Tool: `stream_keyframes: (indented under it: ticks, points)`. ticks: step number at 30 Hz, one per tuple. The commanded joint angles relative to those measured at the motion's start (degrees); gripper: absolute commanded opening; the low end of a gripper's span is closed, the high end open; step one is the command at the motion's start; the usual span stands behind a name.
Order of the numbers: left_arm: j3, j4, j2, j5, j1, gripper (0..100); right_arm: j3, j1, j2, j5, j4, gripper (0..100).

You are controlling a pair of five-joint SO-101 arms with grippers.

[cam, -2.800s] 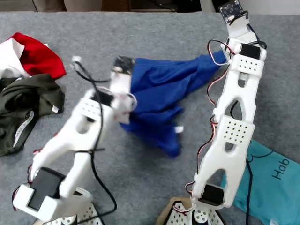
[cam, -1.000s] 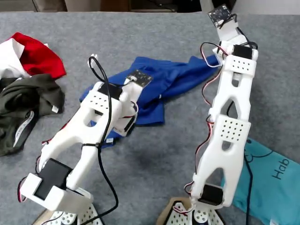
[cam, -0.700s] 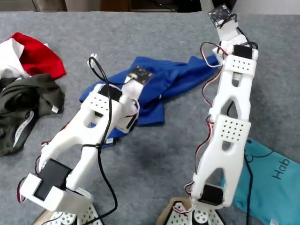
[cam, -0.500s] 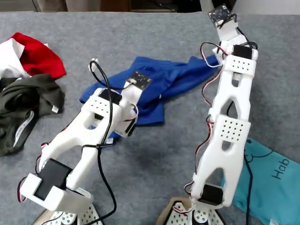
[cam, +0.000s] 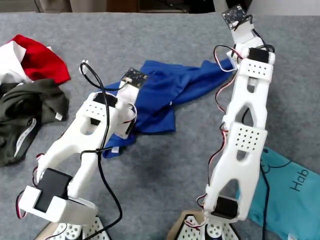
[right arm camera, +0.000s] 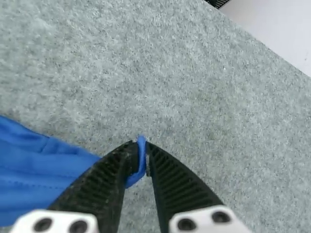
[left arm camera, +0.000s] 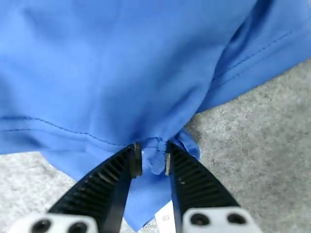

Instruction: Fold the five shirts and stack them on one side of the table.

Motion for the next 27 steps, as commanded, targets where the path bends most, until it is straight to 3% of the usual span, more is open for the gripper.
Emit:
stream_keyframes:
  ticks: [1, 20, 27]
  points:
    - [-0.2, -0.7, -2.3, -0.5, -0.3, 9, -0.1, -0.7, -0.2, 0.4, 0.1, 0.5]
    - [-0.2, 2.7, -2.3, -1.1, -0.1, 9, -0.1, -0.7, -0.2, 0.4, 0.1, 0.5]
    - [-0.2, 3.4, -2.3, -3.2, -0.1, 14, -0.1, -0.7, -0.2, 0.4, 0.1, 0.5]
